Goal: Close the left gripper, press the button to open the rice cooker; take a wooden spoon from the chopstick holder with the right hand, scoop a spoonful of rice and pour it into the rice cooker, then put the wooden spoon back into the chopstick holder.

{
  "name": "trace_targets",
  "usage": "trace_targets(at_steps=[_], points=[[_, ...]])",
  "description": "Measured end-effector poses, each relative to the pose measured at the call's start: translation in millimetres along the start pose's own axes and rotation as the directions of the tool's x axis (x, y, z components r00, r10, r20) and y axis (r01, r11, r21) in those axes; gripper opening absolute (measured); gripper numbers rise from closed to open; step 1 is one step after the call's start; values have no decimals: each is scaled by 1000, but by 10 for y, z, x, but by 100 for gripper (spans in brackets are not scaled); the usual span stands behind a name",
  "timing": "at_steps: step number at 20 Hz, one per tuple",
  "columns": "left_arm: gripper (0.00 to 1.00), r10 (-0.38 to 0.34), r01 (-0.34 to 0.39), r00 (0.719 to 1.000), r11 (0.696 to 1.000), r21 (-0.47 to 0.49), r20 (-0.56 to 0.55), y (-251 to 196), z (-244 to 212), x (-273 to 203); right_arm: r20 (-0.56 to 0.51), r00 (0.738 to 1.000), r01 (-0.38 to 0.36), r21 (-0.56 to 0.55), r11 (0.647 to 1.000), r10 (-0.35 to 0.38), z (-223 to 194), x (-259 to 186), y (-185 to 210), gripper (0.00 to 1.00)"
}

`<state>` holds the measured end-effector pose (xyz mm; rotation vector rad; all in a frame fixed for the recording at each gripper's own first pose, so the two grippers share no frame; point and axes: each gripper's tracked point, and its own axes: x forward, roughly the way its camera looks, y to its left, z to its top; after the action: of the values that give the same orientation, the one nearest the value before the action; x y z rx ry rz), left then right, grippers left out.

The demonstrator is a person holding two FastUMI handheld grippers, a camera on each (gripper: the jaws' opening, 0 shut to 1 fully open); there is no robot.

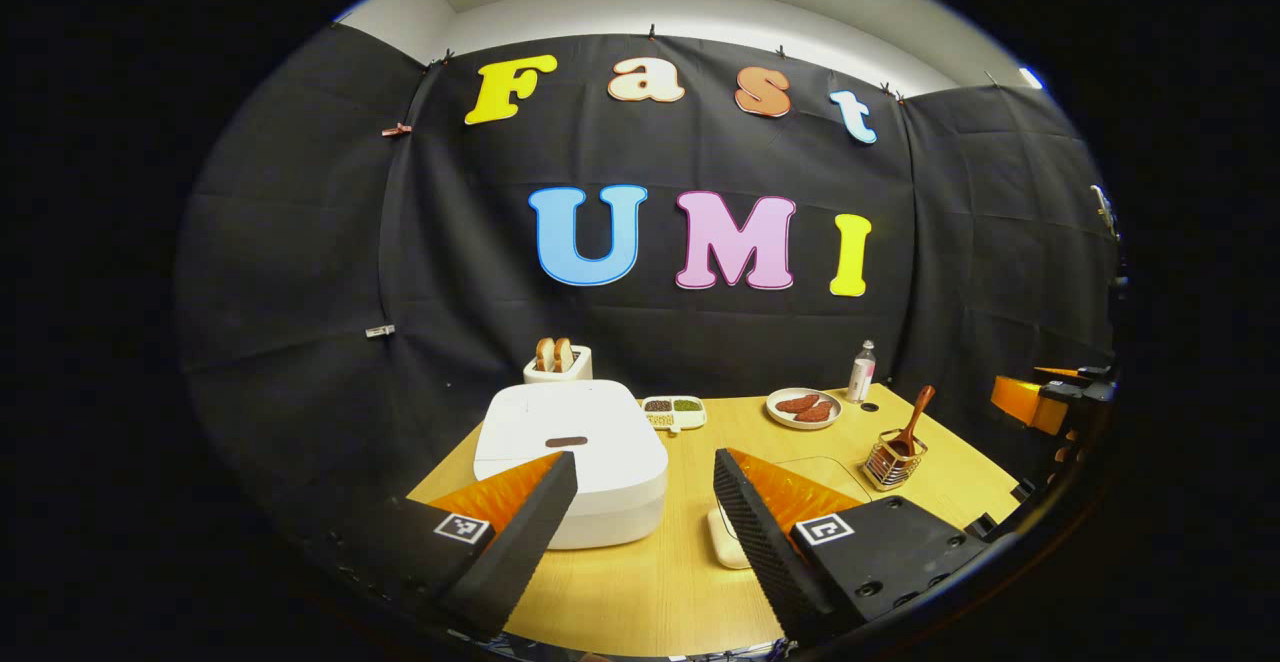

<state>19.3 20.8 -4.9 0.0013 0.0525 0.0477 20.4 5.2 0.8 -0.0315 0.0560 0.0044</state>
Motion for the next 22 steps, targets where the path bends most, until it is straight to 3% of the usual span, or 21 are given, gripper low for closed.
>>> trace_targets(at_steps=[5, 8, 11, 12, 13, 15, 17, 22], points=[[93, 43, -43, 999, 999, -2, 13, 113, 212, 251, -10, 999, -46, -1, 999, 46, 7, 266, 36, 98], [75, 53, -53, 998, 998, -16, 26, 161, 361, 429, -21, 996, -81, 7, 997, 81, -5, 424, 92, 98], [65, 44, -43, 999, 998, -48, 19, 224, 457, 641, -27, 993, -115, 14, 993, 115, -16, 551, 145, 98], [53, 47, -46, 999, 997, -60, 11, 277, 458, 726, -29, 992, -124, 13, 992, 124, -20, 582, 156, 98], [52, 48, -48, 999, 996, -69, 1, 327, 463, 821, -31, 991, -133, 10, 991, 133, -37, 609, 156, 98], [34, 62, -66, 997, 995, -76, -49, 430, 384, 1023, -51, 987, -150, 2, 989, 150, -93, 645, 164, 98], [33, 64, -73, 992, 995, -74, -108, 521, 287, 1230, -75, 985, -156, -1, 988, 156, -148, 640, 131, 98], [9, 51, -72, 973, 994, -86, -223, 707, -24, 1696, -90, 986, -142, -11, 990, 141, -167, 615, -41, 98]])
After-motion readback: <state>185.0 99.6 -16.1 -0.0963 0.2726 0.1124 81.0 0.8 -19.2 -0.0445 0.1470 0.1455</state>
